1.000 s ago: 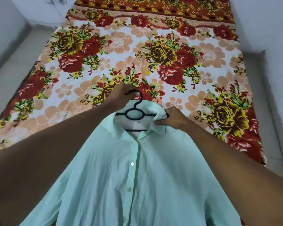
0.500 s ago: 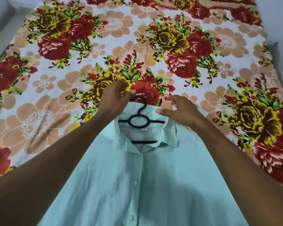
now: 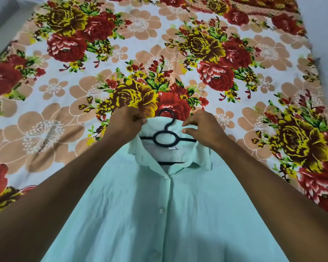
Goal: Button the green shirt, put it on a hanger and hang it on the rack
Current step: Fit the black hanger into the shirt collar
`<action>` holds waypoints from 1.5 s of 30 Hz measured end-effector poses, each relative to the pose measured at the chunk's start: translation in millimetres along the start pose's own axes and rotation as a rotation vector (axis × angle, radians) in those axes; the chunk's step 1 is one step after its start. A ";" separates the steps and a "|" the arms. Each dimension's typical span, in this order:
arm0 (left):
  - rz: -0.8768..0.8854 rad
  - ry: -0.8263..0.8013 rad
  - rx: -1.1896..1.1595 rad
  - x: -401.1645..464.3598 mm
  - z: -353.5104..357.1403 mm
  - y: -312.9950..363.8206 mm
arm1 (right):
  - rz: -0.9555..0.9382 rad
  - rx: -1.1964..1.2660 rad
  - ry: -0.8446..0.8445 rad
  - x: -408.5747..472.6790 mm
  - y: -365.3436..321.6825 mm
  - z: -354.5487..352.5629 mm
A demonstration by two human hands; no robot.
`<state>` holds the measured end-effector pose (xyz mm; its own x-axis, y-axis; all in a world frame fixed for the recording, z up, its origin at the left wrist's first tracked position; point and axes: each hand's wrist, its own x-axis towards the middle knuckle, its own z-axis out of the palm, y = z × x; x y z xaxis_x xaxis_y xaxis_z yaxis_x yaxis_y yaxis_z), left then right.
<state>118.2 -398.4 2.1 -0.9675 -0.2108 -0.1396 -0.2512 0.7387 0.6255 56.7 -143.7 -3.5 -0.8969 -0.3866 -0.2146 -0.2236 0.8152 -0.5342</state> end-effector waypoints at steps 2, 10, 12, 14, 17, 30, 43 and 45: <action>0.002 -0.042 0.064 -1.6 0.3 1.3 | -0.015 0.030 -0.015 -5.1 -0.4 0.3; 0.165 -0.227 0.258 -13.2 5.9 5.5 | 0.197 0.143 -0.046 -10.6 -9.8 1.4; 0.082 -0.219 0.103 -12.6 5.9 7.8 | 0.300 0.254 -0.127 -8.4 -10.7 -4.9; -0.038 -0.227 -0.108 -10.9 4.6 8.6 | 0.345 0.341 -0.199 -8.4 -10.9 -11.1; -0.237 -0.283 -0.415 -9.0 -1.0 9.1 | 0.371 0.419 -0.241 -7.6 -8.9 -14.8; -0.576 -0.461 -0.753 -13.4 -14.2 10.7 | 0.393 0.741 -0.126 -19.3 -13.4 -13.1; -0.343 -0.381 -0.622 -30.7 -14.2 -3.1 | 0.322 0.684 -0.116 -46.2 -16.2 -21.3; -0.353 -0.354 -0.568 -33.2 -15.4 -7.5 | 0.294 0.594 -0.139 -52.4 -17.7 -26.2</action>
<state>152.7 -406.7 13.9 -0.8078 -0.0843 -0.5834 -0.5872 0.2016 0.7839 97.7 -126.6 38.6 -0.8224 -0.2691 -0.5013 0.3052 0.5349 -0.7878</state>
